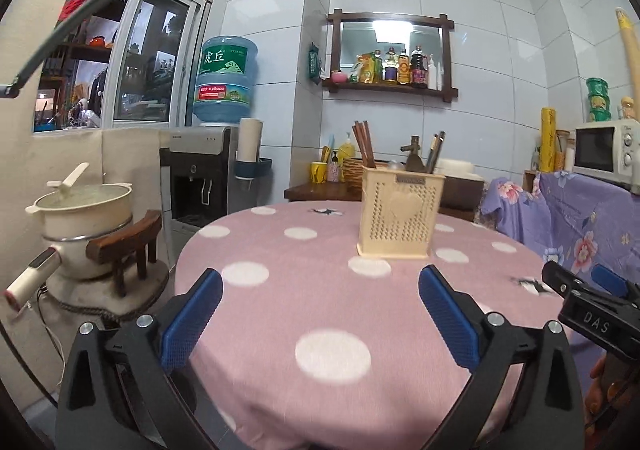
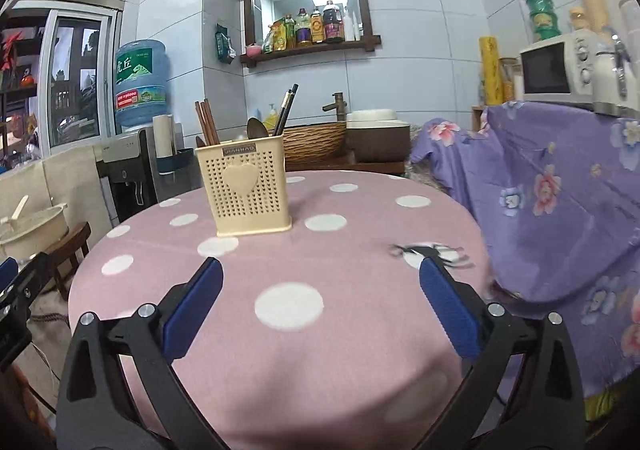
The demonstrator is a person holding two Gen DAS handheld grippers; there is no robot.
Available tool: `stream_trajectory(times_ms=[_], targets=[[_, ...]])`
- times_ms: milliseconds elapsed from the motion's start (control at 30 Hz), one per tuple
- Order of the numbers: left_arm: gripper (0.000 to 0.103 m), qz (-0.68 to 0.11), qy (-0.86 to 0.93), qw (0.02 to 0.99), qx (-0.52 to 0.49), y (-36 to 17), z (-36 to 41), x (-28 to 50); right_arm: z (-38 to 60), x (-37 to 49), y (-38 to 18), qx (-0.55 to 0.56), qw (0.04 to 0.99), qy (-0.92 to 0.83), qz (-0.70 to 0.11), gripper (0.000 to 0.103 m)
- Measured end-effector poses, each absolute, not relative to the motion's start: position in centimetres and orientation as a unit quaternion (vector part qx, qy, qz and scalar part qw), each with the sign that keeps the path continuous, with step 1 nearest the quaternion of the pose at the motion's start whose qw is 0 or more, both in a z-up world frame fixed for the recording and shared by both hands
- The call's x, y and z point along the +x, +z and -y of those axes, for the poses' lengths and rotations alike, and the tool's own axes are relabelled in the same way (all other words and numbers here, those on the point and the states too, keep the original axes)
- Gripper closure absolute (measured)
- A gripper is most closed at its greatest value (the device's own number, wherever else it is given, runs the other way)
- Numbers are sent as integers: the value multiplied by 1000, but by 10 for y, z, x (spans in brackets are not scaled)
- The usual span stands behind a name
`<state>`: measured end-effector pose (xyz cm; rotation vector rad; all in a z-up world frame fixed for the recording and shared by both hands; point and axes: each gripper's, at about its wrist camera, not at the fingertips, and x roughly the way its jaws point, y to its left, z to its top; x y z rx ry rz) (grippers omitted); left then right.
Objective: Organize utensils
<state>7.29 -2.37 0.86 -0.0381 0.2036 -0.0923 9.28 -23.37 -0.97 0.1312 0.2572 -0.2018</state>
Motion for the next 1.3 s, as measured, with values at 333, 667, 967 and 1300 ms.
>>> stream_trajectory(times_ms=[333,667,967,1300], targets=[[5,-123,-58,990,-20,-5,21,29,208,15,-17,7,989,-98,-111,6],[5,-99,-63,993,-14,-2,18,4,201,-8,-11,5,992,-81,-99,6],[5,-95,-64,993,-12,-1,17,0,198,-10,-9,2,992,-78,-96,6],[5,-99,-69,993,-8,-2,19,-2,198,-10,-9,1,992,-78,-96,6]])
